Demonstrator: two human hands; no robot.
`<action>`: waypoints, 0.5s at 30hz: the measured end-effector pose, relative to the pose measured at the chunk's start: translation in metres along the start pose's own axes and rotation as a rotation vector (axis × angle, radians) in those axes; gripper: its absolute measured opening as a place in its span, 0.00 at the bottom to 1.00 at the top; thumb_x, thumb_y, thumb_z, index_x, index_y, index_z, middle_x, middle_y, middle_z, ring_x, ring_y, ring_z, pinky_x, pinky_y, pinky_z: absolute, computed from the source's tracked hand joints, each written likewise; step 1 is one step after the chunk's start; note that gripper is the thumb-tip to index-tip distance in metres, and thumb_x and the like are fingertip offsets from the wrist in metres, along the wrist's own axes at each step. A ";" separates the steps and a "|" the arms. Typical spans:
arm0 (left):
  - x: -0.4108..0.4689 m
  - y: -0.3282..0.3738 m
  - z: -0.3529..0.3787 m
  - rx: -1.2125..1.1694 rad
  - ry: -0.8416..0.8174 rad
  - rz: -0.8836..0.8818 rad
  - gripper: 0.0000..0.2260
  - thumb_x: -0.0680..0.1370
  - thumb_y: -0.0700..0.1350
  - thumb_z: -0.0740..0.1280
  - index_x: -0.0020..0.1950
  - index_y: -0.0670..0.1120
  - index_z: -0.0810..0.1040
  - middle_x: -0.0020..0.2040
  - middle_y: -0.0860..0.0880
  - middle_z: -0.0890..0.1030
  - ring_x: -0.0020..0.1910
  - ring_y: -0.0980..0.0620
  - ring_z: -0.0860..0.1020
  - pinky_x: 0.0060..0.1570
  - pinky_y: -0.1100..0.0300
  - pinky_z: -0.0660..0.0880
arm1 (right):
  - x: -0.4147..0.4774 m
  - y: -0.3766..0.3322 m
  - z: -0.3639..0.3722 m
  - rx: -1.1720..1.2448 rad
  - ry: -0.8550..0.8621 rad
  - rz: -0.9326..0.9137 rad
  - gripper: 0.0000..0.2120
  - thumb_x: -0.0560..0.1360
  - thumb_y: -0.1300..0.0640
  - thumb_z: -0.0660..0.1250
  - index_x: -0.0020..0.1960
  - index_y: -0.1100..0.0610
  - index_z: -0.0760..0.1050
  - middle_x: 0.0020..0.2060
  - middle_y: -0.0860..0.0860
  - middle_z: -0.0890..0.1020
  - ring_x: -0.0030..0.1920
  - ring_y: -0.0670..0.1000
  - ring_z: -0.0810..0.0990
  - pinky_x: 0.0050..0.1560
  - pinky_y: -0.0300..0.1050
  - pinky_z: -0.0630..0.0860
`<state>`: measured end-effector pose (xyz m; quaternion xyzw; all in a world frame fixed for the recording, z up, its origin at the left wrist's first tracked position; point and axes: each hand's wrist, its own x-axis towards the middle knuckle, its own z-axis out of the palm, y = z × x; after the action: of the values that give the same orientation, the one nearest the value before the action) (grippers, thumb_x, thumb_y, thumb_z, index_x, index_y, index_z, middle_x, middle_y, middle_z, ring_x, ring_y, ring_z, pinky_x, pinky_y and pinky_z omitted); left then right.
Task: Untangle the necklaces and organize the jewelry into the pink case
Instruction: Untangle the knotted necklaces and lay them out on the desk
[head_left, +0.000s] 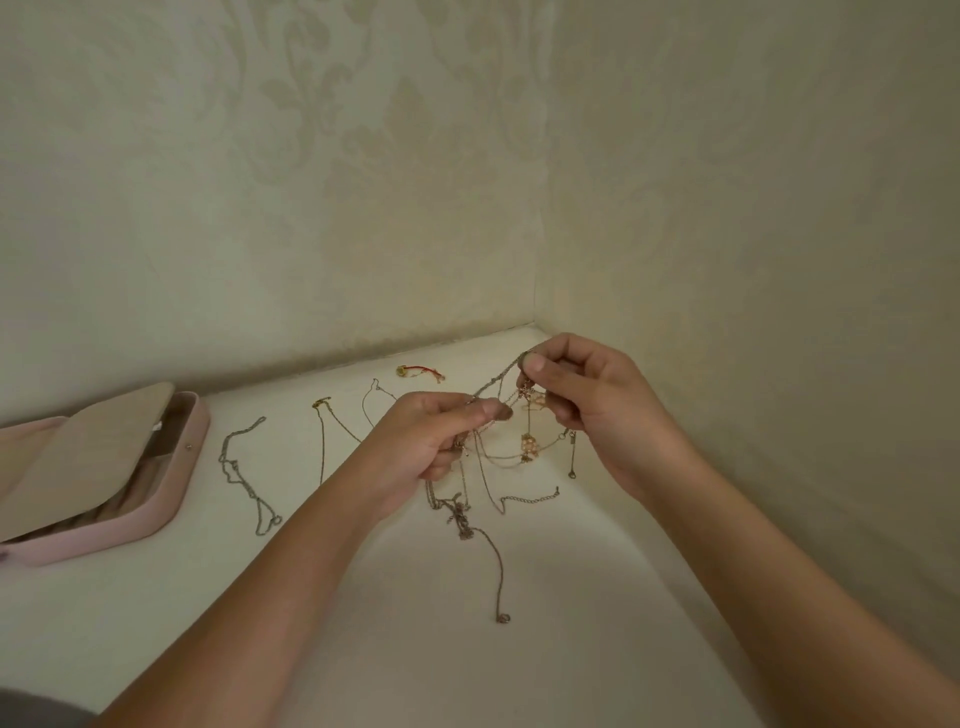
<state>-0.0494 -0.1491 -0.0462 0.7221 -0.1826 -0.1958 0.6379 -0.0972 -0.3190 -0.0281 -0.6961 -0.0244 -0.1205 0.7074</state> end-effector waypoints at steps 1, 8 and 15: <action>-0.001 0.000 0.000 0.007 -0.030 -0.011 0.14 0.69 0.54 0.69 0.45 0.46 0.86 0.26 0.54 0.56 0.25 0.56 0.53 0.24 0.65 0.52 | 0.000 -0.001 0.000 -0.013 0.011 -0.018 0.06 0.76 0.61 0.67 0.40 0.57 0.75 0.29 0.46 0.76 0.26 0.45 0.63 0.28 0.34 0.61; 0.002 0.001 0.001 -0.168 0.043 0.076 0.05 0.68 0.47 0.70 0.37 0.46 0.81 0.22 0.58 0.64 0.22 0.59 0.55 0.22 0.69 0.55 | -0.003 -0.005 -0.008 -0.434 0.172 -0.161 0.07 0.71 0.58 0.73 0.36 0.55 0.78 0.21 0.40 0.71 0.24 0.43 0.65 0.26 0.32 0.63; 0.002 0.001 0.001 -0.434 -0.140 -0.023 0.20 0.74 0.53 0.65 0.23 0.51 0.66 0.22 0.56 0.58 0.20 0.60 0.54 0.22 0.65 0.49 | 0.009 0.020 -0.014 -0.885 0.241 -0.028 0.05 0.73 0.59 0.67 0.40 0.55 0.72 0.34 0.44 0.75 0.32 0.43 0.72 0.33 0.41 0.69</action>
<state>-0.0483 -0.1516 -0.0454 0.5547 -0.1717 -0.2872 0.7618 -0.0861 -0.3341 -0.0459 -0.9119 0.1026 -0.2092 0.3379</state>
